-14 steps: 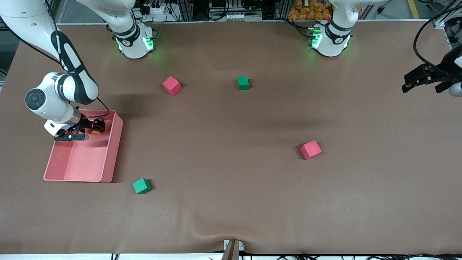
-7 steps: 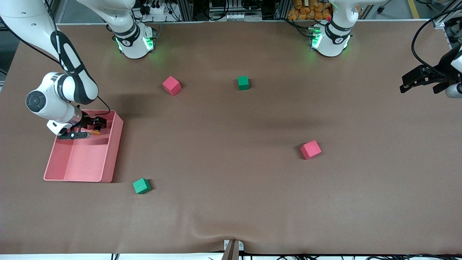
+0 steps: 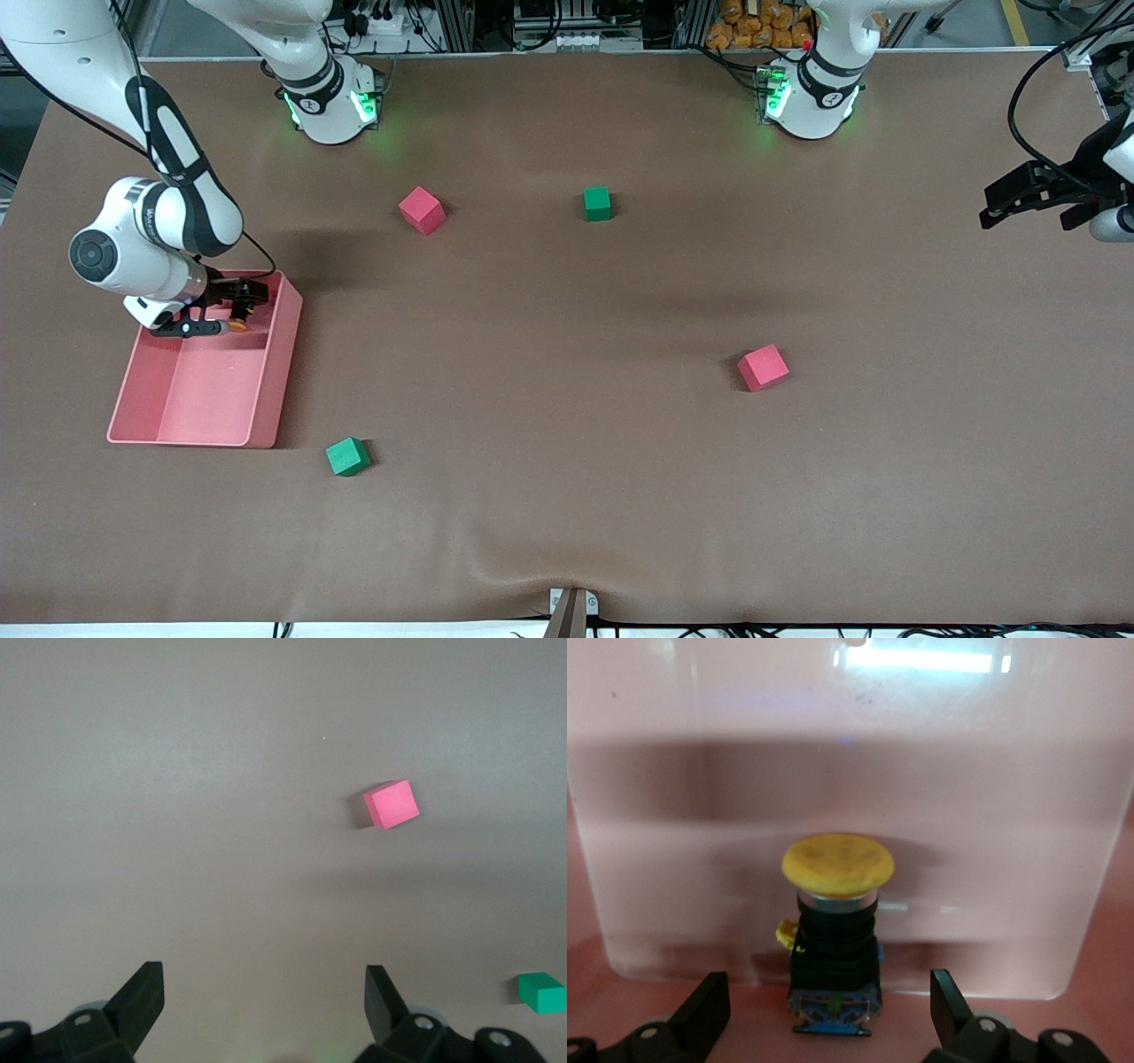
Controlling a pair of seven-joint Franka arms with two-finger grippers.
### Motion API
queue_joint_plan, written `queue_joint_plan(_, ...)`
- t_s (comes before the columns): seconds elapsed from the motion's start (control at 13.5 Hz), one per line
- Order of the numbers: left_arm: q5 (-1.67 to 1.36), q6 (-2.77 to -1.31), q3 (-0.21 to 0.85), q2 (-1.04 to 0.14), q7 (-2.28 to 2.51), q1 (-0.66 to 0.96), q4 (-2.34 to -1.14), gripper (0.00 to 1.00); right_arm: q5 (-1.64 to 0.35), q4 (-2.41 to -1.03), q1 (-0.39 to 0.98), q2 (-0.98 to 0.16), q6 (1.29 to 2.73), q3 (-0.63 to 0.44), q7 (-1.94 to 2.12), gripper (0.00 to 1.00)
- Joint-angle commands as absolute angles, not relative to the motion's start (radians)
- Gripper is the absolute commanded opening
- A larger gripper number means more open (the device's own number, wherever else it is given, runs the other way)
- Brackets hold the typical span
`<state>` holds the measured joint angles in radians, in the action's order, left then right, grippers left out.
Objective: Place and upright button with both arms
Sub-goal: 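Lift the button up out of the pink tray with the right gripper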
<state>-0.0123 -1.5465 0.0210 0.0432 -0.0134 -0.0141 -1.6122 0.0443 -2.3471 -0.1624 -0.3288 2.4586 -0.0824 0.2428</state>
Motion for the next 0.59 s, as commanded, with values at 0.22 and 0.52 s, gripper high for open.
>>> queue_joint_plan(0.22, 0.002, -1.545, 0.026, 0.043, -0.031, -0.023, -1.606, 1.0, 0.048, -2.347, -0.141, -0.35, 2.428, -0.084, 0.222, 1.0)
queue_joint_plan(0.52, 0.0, -1.557, 0.028, 0.043, -0.026, -0.02, -1.605, 1.0, 0.048, -2.319, -0.129, -0.382, 2.428, -0.084, 0.224, 1.0)
